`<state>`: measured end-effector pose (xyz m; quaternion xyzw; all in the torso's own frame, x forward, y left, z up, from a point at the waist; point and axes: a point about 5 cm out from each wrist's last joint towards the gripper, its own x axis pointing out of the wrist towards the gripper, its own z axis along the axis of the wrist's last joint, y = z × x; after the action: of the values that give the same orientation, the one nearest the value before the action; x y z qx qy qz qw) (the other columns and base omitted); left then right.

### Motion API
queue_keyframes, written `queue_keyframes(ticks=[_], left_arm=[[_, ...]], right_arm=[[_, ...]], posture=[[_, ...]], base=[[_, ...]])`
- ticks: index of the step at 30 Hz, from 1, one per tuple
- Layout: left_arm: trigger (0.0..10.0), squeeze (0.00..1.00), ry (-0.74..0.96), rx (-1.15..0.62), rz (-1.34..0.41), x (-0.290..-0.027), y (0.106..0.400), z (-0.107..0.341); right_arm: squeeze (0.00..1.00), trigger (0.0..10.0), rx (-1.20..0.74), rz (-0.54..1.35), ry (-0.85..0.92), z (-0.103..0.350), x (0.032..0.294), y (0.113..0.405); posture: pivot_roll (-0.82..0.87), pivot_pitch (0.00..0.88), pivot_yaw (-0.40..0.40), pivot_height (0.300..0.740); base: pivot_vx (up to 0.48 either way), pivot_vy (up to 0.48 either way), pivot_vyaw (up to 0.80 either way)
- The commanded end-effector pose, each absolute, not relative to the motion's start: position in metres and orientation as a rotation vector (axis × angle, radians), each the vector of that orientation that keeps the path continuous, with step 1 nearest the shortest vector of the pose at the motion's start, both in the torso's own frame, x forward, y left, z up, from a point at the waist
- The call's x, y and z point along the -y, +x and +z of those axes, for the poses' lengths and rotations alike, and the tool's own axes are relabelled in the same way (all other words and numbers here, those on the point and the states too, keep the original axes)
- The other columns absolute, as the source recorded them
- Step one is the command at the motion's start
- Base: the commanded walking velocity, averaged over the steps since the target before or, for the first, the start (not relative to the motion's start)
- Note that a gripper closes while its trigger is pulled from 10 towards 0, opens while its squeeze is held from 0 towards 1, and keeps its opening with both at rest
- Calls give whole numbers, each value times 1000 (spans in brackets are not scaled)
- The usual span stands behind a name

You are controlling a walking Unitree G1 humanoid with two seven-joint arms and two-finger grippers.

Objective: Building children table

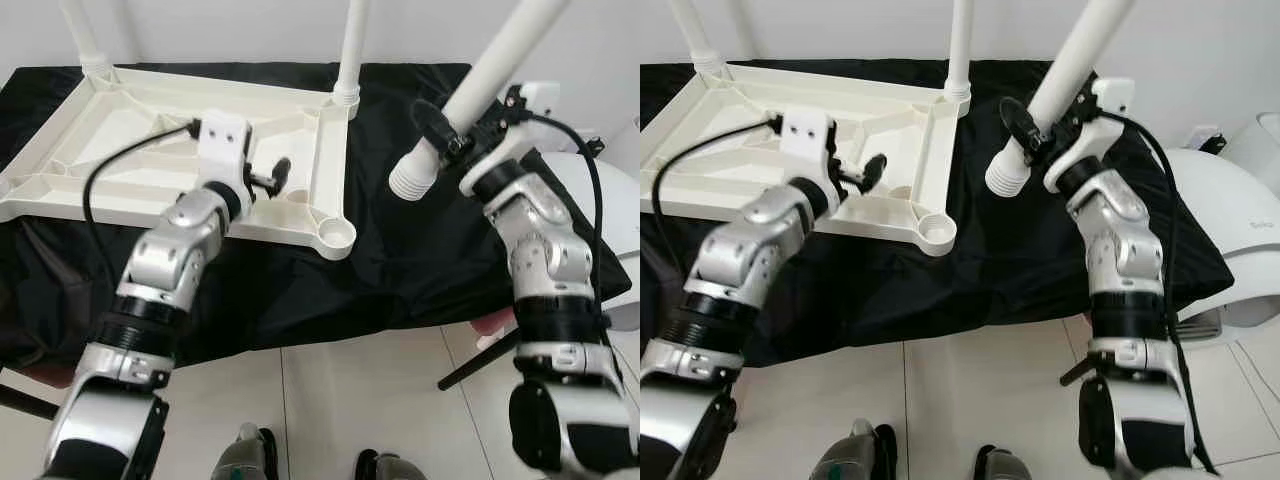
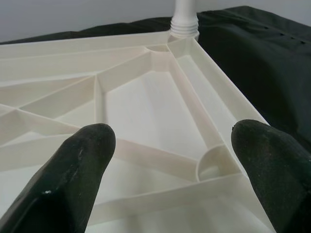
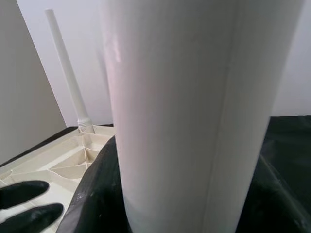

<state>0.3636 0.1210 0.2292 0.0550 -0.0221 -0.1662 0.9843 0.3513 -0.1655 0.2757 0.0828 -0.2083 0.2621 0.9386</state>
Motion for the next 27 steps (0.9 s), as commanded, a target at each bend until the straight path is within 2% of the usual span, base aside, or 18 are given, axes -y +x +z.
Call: queue_keyframes(ticks=[1, 2, 6, 16, 27], left_arm=[[10000, 0, 145, 43, -514, -110, 359, 222], [10000, 0, 163, 57, -556, -108, 356, 214], [10000, 0, 231, 86, -663, -106, 348, 202], [10000, 0, 335, 42, -822, -101, 338, 176], [10000, 0, 424, 20, -876, -105, 340, 166]], right_arm=[[0, 10000, 463, 530, 180, 282, 167, 346], [0, 10000, 464, 519, 226, 279, 167, 342], [0, 10000, 463, 503, 223, 275, 167, 337], [0, 10000, 475, 501, 231, 279, 169, 330], [0, 10000, 477, 508, 230, 281, 168, 327]], posture=[[8, 123, -15, 740], [6, 124, -14, 740], [3, 130, -10, 740], [5, 136, -10, 740], [0, 139, -7, 740]], base=[[0, 0, 0], [0, 0, 0], [0, 0, 0], [0, 0, 0], [0, 0, 0]])
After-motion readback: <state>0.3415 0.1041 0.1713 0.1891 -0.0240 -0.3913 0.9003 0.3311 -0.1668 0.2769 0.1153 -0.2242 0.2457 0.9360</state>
